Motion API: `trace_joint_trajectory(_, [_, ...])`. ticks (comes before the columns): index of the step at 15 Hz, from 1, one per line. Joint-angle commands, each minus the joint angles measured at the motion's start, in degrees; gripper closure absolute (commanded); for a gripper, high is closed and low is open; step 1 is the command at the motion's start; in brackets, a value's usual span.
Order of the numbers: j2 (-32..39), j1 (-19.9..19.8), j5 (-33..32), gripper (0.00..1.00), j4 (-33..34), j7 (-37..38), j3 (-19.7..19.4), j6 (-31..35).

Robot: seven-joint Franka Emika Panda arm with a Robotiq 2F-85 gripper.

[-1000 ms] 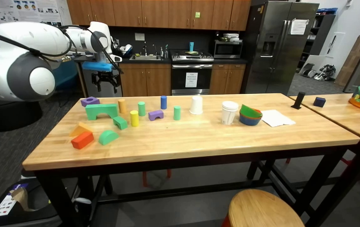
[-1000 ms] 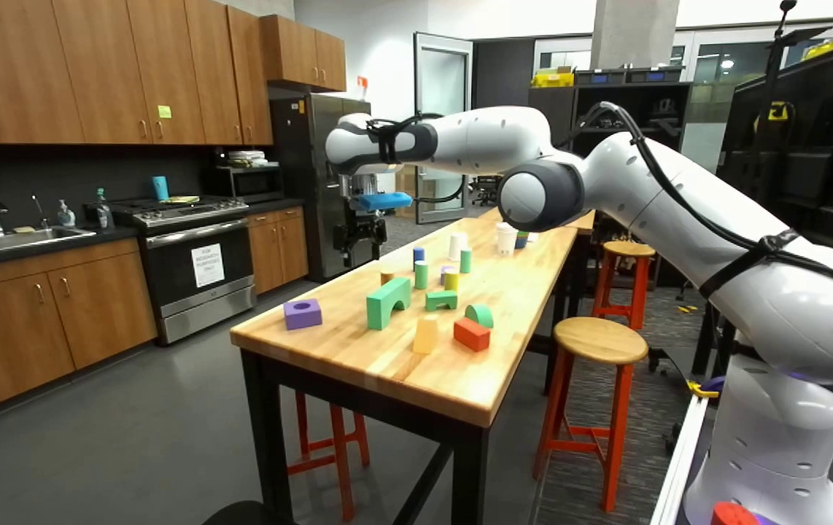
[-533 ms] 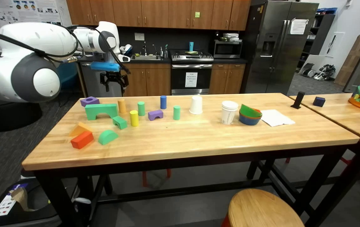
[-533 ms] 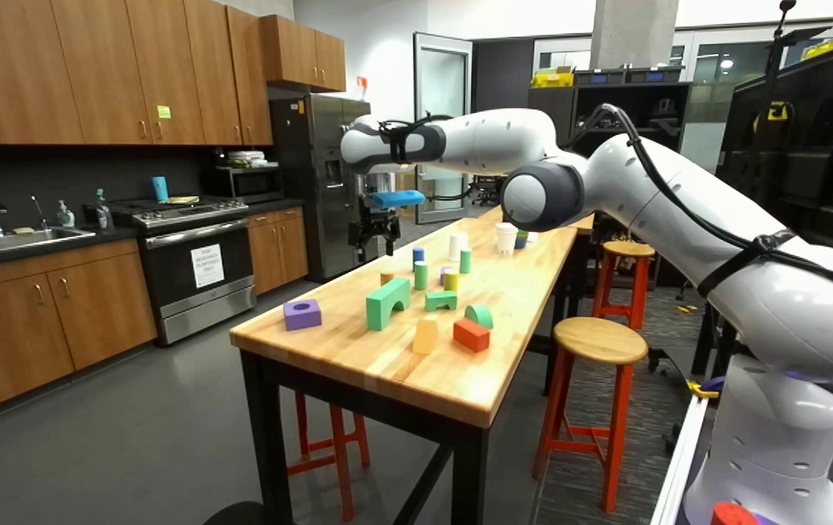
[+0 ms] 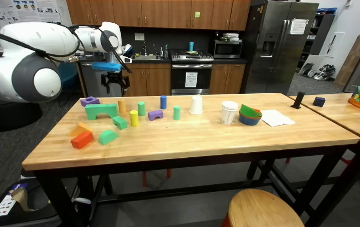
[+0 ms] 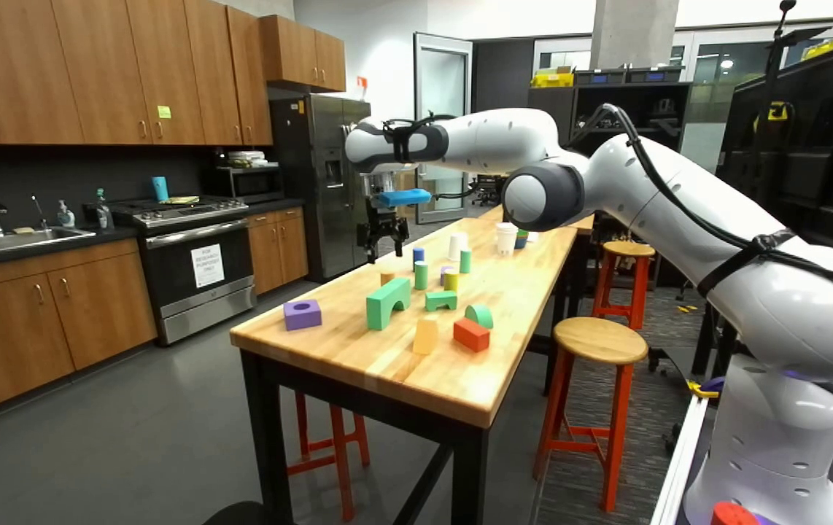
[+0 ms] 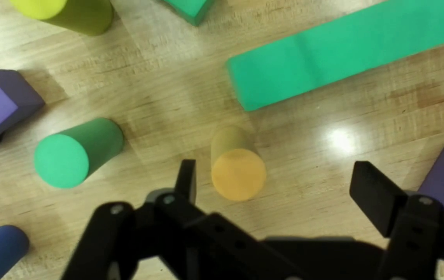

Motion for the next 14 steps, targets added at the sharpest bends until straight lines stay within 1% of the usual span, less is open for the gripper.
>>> trace_joint_trajectory(1, [0.17, 0.03, -0.39, 0.00, 1.34, 0.63, -0.44, -3.10])
trace_joint_trajectory(14, [1.34, 0.37, -0.15, 0.00, 1.86, 0.65, -0.34, -3.32])
